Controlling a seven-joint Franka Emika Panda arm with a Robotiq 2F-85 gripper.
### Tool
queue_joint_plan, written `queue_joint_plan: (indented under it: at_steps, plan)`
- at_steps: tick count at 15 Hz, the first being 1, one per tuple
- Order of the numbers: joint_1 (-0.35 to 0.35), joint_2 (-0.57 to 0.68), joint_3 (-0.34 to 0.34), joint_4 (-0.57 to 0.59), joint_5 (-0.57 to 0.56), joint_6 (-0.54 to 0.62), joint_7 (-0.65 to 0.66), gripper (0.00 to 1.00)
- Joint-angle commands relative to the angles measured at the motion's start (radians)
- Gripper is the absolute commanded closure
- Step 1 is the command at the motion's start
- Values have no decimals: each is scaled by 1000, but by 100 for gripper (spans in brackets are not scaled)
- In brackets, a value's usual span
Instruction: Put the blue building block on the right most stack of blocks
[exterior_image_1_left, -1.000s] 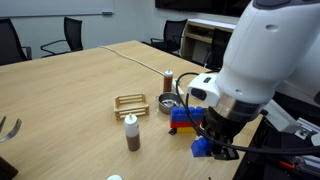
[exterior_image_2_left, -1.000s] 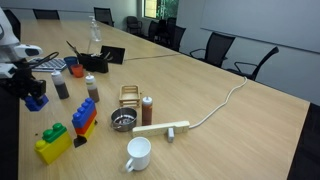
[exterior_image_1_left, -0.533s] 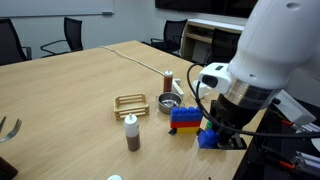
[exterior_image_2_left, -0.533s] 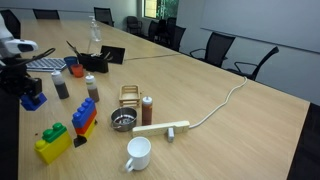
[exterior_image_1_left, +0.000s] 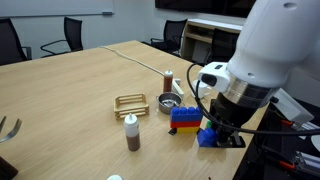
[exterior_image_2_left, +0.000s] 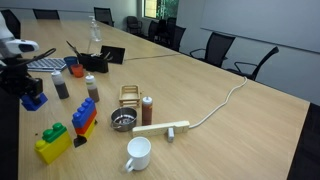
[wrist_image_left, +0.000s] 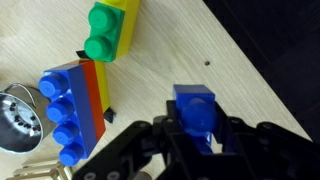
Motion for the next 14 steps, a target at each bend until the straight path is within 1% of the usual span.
queue_joint_plan:
  at_steps: [1, 5, 8, 11, 12, 14]
  plan:
    - [-49, -44, 16, -31, 16, -5, -8, 90]
    - [-94, -96, 11, -81, 39, -10, -23, 90]
    - [-119, -141, 6, -138, 33, -25, 5, 90]
    - [-143, -176, -2, -192, 72, -34, -15, 90]
    - [-142, -136, 7, -159, 35, -26, -1, 65]
    - [-149, -150, 5, -180, 48, -26, -2, 65]
